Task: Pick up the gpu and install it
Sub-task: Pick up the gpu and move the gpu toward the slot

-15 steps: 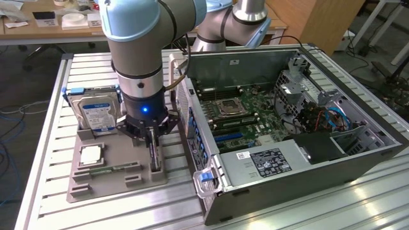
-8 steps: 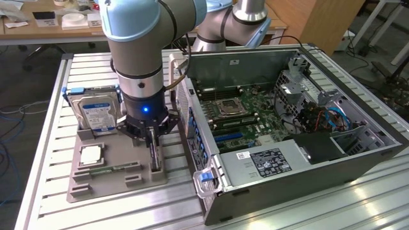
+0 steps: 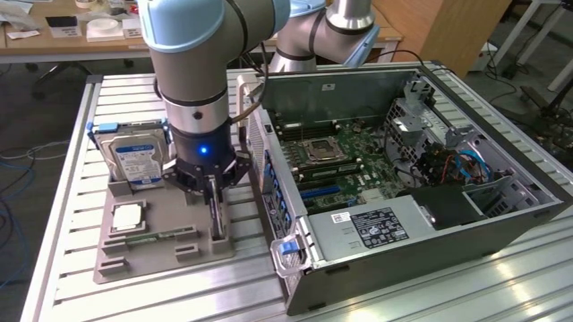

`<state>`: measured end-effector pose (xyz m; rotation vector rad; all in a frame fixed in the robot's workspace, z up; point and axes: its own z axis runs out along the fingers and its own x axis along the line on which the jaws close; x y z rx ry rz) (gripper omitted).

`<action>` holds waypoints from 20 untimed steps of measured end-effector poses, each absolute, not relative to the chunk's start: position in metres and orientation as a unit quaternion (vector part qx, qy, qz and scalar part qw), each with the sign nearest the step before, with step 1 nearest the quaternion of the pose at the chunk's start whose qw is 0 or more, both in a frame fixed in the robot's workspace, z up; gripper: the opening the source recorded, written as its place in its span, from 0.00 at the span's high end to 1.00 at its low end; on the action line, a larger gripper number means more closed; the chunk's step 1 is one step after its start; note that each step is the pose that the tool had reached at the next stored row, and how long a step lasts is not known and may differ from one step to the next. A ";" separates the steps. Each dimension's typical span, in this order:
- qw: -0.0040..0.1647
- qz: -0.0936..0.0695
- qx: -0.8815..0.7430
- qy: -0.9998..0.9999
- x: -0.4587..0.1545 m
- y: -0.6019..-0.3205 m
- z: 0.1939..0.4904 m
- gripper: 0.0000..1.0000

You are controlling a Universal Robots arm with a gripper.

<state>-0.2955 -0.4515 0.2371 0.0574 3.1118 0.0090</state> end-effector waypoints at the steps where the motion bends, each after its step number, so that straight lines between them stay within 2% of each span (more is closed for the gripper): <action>1: 0.015 0.003 0.018 1.000 -0.295 -0.451 0.239 0.73; 15: 0.015 0.003 0.018 1.000 -0.295 -0.451 0.251 0.73; 20: 0.015 0.003 0.017 1.000 -0.295 -0.451 0.268 0.73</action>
